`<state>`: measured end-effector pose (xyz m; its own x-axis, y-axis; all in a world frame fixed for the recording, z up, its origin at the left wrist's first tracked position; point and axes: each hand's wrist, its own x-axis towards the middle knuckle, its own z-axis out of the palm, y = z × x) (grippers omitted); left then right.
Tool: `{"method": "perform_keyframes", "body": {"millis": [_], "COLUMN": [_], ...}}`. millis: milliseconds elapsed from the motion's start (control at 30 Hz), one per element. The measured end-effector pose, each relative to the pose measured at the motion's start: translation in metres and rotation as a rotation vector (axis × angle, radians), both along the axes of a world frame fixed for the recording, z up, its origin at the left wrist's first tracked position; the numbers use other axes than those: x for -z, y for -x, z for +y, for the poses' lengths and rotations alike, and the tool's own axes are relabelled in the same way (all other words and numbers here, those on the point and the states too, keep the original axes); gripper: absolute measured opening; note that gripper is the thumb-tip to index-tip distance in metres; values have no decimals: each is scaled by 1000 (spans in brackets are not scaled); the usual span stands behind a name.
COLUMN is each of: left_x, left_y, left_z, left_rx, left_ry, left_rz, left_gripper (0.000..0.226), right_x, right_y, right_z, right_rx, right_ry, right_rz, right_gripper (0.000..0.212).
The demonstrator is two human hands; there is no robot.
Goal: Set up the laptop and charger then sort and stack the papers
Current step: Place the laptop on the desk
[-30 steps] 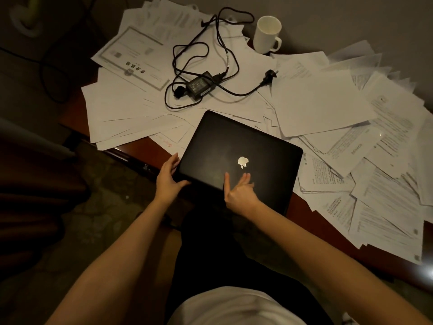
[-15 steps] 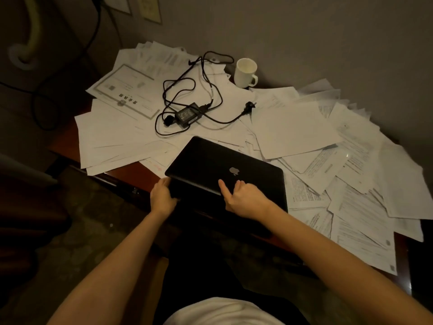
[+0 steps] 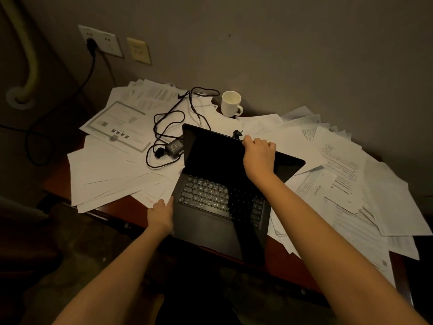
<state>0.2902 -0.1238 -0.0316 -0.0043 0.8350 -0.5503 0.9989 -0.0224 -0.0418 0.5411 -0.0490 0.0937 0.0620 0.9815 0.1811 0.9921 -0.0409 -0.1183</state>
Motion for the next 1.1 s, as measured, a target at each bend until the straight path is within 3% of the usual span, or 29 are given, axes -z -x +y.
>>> {"method": "perform_keyframes", "body": {"millis": [233,333,500,567,833,1100], "left_x": [-4,-3,-1,-2,-42,-90], "left_y": [-22,-18,-4,3,17,16], "left_z": [8,9,7,4,18,88], "left_rx": [184,211,134,109,-17,-54], "left_ry": [-2,-7,32,75,96,-154], "left_rz": [215,209,58,-4,-274,-431], "left_gripper": [64,66,108,113,53,40], "right_x": [-2,-1,-4,-8,-28,-48], "right_y": [-3,-3,-6,-8,-15,-20], "right_z": [25,25,15,10,0,44], "right_rx": [66,64,20,3,-122,-130], "right_ry": [9,19,30,71,132,271], "right_rz": [23,26,42,75,178,368], "right_gripper": [26,26,28,29,44,29]}}
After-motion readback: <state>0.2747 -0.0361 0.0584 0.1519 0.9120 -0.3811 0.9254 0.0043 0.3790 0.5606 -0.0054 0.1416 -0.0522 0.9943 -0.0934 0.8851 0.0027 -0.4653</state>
